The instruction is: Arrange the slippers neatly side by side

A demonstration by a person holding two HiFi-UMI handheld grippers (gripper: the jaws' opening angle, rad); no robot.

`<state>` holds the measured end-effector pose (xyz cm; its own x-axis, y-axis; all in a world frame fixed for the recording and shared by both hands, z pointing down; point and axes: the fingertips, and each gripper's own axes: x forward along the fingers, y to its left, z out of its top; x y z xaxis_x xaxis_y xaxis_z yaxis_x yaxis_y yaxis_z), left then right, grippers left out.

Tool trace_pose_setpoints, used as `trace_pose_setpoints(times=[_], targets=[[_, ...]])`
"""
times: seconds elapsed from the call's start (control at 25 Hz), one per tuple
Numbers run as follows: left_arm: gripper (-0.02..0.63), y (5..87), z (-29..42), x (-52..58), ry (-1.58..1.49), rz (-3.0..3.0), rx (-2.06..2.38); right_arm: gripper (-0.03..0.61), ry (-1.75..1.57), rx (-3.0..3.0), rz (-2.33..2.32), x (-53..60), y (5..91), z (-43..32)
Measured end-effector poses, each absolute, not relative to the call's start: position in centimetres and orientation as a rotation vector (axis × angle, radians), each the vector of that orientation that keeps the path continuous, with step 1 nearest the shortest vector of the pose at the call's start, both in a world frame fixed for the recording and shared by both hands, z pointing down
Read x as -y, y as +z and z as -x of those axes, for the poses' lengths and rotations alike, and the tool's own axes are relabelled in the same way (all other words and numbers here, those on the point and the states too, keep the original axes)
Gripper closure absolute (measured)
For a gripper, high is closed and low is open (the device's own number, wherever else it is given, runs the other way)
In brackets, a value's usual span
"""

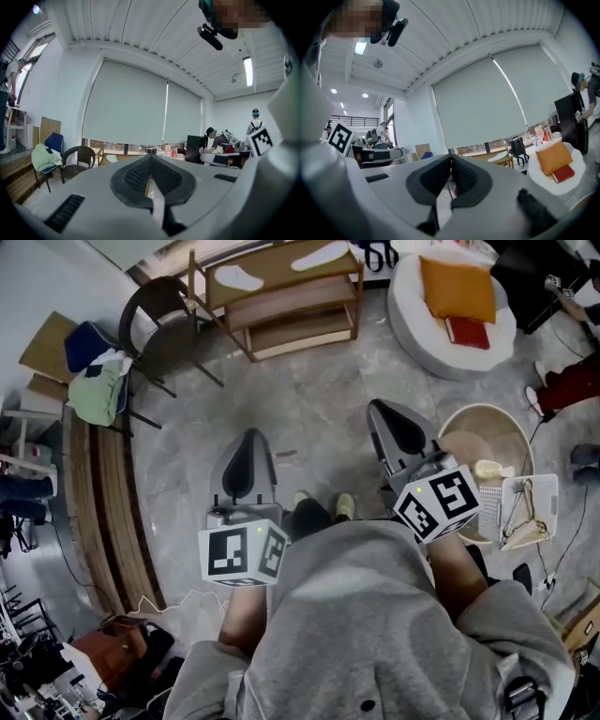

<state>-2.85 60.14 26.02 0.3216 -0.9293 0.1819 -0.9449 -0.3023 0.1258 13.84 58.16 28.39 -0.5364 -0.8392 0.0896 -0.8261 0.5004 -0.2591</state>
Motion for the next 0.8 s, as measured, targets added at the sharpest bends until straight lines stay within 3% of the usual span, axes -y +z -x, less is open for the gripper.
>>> trace_pose_setpoints(times=[0.8], targets=[[0.6, 25.7, 1.4, -54.6, 0.09, -2.457, 1.641, 0.554, -0.365, -2.728, 1.471, -53.3, 28.2, -13.6]])
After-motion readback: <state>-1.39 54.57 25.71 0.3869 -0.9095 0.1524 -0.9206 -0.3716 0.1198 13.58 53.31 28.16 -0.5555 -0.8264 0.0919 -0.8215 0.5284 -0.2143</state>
